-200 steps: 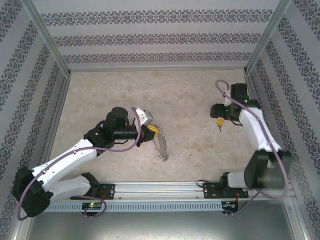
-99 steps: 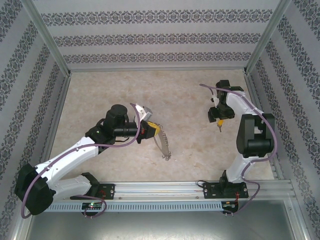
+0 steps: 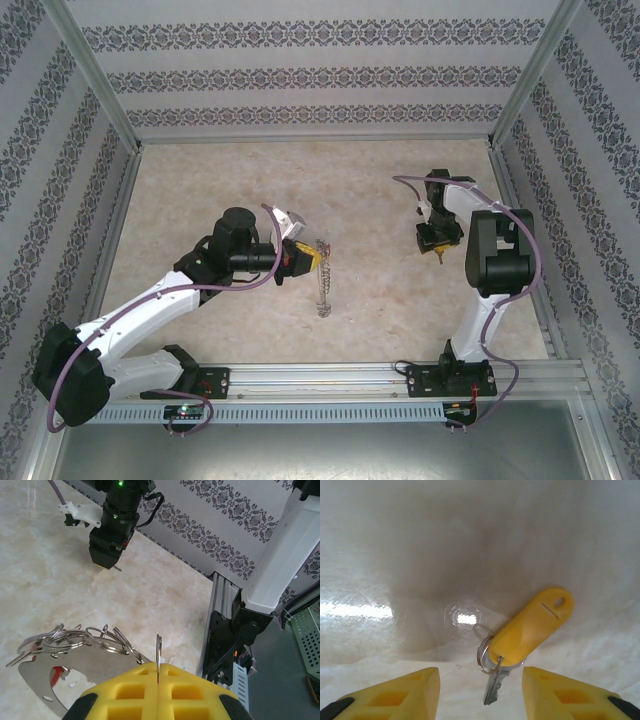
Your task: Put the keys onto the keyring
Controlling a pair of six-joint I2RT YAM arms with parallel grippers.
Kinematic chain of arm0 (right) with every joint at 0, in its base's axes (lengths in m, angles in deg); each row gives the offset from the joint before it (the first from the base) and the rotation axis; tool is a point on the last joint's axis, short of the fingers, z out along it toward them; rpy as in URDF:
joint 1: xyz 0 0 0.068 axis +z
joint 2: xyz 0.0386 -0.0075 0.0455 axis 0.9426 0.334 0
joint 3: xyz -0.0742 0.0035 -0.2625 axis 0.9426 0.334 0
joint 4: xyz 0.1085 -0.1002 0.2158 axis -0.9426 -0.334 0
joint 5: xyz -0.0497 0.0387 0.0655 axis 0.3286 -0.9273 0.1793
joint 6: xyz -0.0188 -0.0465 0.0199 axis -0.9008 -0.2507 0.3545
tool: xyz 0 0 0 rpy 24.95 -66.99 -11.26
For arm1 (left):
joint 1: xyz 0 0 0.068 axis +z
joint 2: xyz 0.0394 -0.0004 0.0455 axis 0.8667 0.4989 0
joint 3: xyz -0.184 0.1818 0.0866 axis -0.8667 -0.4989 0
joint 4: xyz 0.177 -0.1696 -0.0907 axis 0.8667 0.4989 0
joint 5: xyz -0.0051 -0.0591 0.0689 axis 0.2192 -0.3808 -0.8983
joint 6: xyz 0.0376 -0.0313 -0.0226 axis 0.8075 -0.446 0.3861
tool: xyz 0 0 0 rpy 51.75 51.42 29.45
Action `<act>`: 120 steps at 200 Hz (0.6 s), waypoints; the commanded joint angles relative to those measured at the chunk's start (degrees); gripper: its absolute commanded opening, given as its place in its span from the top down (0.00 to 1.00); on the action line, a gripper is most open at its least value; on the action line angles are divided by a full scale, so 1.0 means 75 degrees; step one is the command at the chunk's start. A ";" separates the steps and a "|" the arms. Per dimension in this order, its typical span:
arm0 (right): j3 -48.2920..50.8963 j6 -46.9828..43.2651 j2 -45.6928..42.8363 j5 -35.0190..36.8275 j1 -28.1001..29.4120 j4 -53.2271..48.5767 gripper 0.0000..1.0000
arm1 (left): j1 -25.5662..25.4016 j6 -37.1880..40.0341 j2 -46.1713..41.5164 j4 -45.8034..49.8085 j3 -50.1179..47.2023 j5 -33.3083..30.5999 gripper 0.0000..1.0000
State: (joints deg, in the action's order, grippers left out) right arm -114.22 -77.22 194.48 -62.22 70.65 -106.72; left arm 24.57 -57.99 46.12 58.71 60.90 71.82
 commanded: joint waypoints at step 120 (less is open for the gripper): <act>-0.0392 0.0012 0.0478 0.0310 -0.0022 -0.0067 0.79 | 0.0211 -0.0517 -0.0044 -0.1102 -0.0137 0.0582 1.00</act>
State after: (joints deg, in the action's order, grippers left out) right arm -115.99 -77.54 196.75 -61.55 70.63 -106.11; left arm 25.40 -60.72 46.29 55.57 60.27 73.99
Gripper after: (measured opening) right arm 0.236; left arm 0.046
